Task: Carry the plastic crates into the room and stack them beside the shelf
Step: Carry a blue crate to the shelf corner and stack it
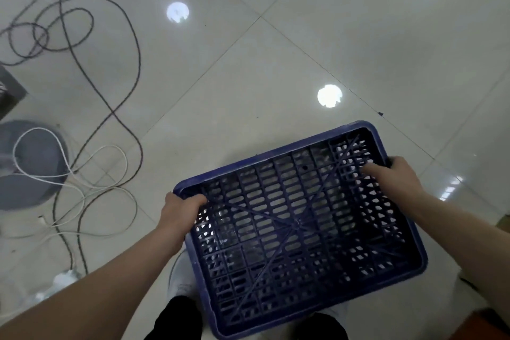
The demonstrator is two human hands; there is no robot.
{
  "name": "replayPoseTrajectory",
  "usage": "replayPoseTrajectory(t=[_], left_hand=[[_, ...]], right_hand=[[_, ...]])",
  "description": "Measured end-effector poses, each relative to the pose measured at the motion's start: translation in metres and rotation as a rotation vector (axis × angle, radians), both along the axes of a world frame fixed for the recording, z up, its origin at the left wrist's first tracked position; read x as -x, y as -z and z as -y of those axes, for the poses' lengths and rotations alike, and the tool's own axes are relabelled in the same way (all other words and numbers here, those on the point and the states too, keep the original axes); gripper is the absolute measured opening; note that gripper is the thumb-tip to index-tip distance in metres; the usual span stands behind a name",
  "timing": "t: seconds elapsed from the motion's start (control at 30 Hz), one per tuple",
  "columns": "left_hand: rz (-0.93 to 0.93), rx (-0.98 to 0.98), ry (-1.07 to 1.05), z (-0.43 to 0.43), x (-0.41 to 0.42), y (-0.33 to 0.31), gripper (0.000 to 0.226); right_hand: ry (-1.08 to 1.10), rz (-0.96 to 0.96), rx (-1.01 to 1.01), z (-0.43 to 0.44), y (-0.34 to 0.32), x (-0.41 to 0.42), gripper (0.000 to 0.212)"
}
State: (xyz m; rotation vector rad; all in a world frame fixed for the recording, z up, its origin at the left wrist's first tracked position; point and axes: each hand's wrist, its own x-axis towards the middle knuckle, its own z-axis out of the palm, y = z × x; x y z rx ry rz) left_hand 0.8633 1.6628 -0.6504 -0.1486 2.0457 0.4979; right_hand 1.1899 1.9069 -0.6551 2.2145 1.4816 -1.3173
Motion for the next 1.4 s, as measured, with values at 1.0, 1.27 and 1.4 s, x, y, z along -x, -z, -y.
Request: replayPoseTrajectory(t=[1.0,1.27,1.4], left_hand=[[-0.162,-0.338,0.220,-0.044,0.042,-0.041,0.085],[-0.007,-0.255,0.268,-0.027,0.042,-0.026,0.088],[0.063,-0.195,0.272,-0.021,0.050,-0.013,0.101]], right_hand=[[0.627,-0.506,0.112,0.063,-0.046,-0.052,0.047],[0.514,-0.331,0.113,0.080,-0.047,-0.056,0.092],[0.443,-0.259,0.131,0.088,-0.038,-0.063,0.119]])
